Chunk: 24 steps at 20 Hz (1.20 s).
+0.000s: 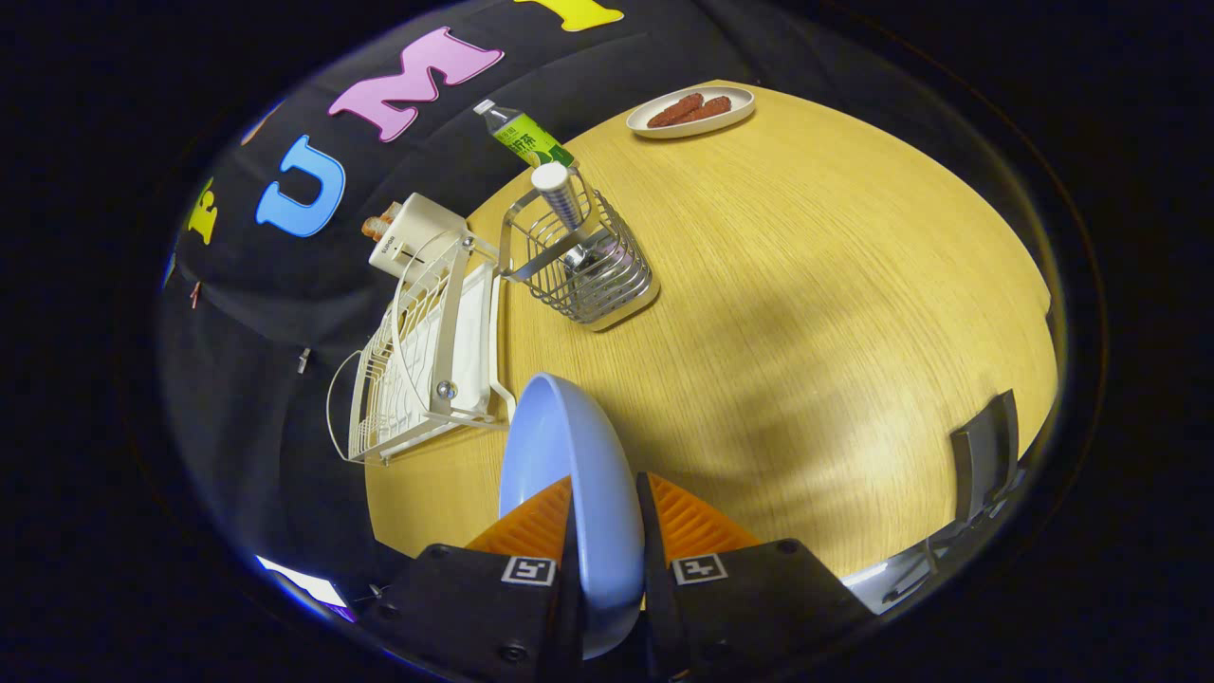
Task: Take the plate from the dish rack, then take the spoon from the basket and place it into the plate.
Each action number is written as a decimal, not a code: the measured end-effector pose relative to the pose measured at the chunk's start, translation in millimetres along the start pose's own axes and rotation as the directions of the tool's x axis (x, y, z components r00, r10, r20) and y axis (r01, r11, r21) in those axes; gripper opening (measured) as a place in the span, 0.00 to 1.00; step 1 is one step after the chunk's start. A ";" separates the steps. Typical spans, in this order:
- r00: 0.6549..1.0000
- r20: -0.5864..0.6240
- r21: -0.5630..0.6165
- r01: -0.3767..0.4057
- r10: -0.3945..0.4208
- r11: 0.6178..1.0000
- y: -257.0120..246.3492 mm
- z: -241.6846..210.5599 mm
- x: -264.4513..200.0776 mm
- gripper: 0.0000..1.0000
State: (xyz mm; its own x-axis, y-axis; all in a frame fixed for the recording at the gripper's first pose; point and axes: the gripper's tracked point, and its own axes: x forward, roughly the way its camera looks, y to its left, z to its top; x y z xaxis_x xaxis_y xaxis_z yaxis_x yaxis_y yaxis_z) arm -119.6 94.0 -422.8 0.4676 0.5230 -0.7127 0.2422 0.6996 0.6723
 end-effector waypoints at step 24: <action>0.928 0.368 -0.483 0.245 -0.059 0.841 50.6 135.2 -79.5 0.93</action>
State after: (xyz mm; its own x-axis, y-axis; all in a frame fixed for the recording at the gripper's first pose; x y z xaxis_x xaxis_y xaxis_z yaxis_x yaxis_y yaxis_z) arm -29.6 22.0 -305.0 0.7321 0.2649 -0.6276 -0.0923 0.9514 0.2939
